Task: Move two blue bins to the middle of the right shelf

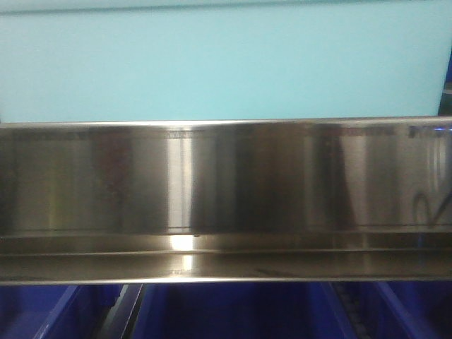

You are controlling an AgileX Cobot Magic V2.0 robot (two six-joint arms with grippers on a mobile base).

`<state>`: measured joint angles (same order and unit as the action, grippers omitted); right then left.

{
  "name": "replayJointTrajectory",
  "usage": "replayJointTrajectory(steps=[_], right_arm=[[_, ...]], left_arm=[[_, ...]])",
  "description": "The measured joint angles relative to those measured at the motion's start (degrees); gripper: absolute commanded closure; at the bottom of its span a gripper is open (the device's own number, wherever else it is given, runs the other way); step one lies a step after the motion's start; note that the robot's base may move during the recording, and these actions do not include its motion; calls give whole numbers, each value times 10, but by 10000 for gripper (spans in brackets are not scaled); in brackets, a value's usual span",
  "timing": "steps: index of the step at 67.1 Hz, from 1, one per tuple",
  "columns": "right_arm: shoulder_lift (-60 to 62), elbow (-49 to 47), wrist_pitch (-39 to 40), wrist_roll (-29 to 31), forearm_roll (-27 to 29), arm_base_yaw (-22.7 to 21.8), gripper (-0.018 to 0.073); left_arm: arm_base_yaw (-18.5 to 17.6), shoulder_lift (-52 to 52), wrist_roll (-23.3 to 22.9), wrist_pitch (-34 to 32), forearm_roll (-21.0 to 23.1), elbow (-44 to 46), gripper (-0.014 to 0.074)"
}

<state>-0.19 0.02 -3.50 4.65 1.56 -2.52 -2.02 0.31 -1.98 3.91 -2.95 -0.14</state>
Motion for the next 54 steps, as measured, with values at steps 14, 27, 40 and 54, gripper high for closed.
replayJointTrajectory(steps=[14,27,40,54], right_arm=[[0,0,0,0,0,0,724],[0,0,0,0,0,0,724],[0,0,0,0,0,0,724],[0,0,5,0,0,0,724]], left_arm=[[0,0,0,0,0,0,707],[0,0,0,0,0,0,707],[0,0,0,0,0,0,707],[0,0,0,-4,0,0,707]])
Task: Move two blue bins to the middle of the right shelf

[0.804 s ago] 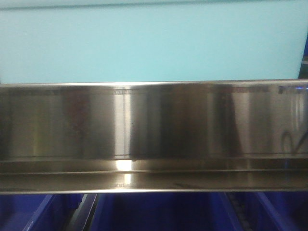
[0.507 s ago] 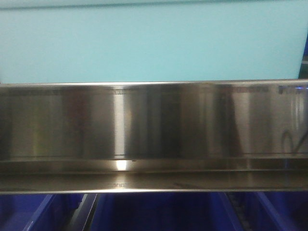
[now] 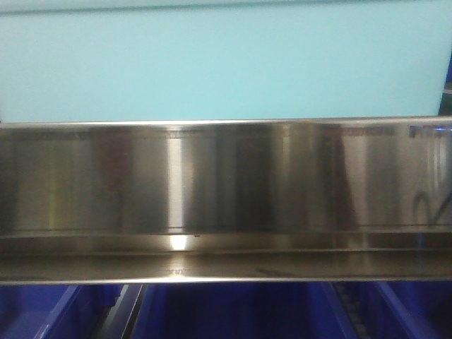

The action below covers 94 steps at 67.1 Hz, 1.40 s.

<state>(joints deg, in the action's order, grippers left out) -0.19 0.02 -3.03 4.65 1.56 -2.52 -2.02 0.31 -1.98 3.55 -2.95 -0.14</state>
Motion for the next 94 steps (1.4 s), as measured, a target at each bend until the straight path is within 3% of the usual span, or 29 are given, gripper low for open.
replayJointTrajectory(steps=[9,18,36,52,65,80,88,94], right_arm=[[0,-1,4,0,5,0,724],[0,-46,-72,0,46,1,724],[-36,-205,-212,0,73,2,724],[-199,-360,-287,-1,74,2,724],[-355,-475,-345,-1,74,2,724],[-439,-517,-342,-1,80,2,724],[-465,-518,-321,-1,103,2,724],[-492,-533,-321,-1,108,2,720]], left_arm=[[0,0,0,-21,0,0,707],[0,-1,0,-1,0,39,707],[0,63,0,139,-1,212,707],[0,235,0,252,-1,395,707],[0,360,0,339,-3,479,707],[0,435,0,336,-4,487,707],[0,471,0,311,20,502,707],[0,519,0,334,36,543,707]])
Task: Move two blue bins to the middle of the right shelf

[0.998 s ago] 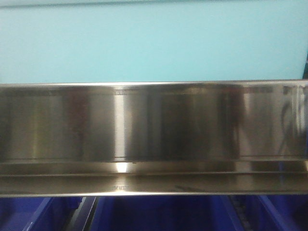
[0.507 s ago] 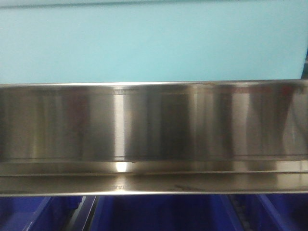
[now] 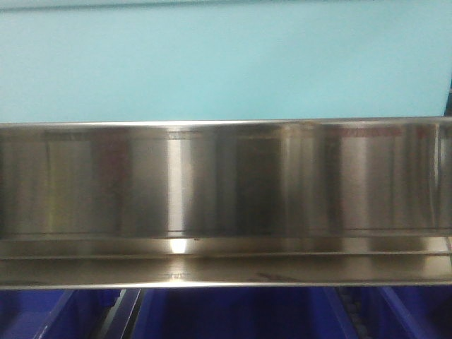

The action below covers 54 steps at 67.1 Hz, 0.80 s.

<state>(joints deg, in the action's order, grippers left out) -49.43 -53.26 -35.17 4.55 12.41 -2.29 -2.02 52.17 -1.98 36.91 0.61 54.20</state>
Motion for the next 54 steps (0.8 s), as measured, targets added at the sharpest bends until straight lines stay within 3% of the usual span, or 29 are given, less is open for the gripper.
replayJointTrajectory(steps=[7,13,22,27,37,45,54], right_arm=[[-51,-44,-47,-6,2,0,699],[-102,-78,-75,-36,-15,5,699],[-156,-122,-111,-142,-124,43,699],[-177,-141,-133,-180,-166,77,699],[-213,-190,-168,-216,-178,149,699],[-228,-226,-176,-226,-178,166,699],[-246,-253,-183,-229,-179,167,699]], left_arm=[[-15,66,-11,58,-21,65,707],[-57,126,-59,94,-85,113,707],[-131,190,-162,131,-179,180,707],[-165,220,-204,152,-204,216,707],[-199,274,-248,201,-198,279,707],[-202,295,-256,225,-166,309,702],[-208,302,-260,232,-163,316,571]])
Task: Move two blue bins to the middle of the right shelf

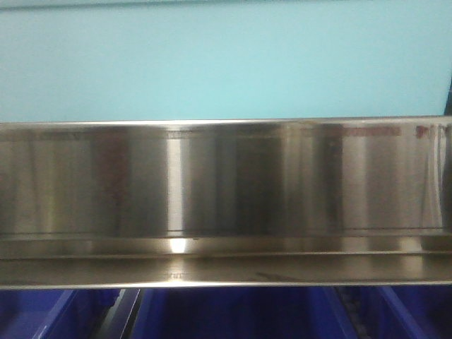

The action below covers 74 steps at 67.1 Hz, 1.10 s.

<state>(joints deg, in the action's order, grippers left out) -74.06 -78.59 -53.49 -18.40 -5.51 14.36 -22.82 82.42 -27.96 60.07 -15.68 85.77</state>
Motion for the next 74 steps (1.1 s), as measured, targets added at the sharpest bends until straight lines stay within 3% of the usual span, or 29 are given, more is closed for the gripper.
replayJointTrajectory(steps=[5,11,16,21,39,74], right_arm=[[-11,-8,-3,-1,0,0,676],[-23,-12,-3,-1,0,1,466],[-34,-15,-4,-3,3,4,307],[-45,-16,-9,-3,22,6,239],[-87,-15,-17,-3,65,6,328],[-145,-15,-38,-3,66,12,345]], left_arm=[[-1,2,-1,1,2,1,407],[-1,2,-1,2,2,2,262],[-1,2,-1,3,8,2,206],[-1,2,-1,5,17,2,204],[-1,27,-6,13,33,-2,204],[-2,84,-7,40,60,-4,238]])
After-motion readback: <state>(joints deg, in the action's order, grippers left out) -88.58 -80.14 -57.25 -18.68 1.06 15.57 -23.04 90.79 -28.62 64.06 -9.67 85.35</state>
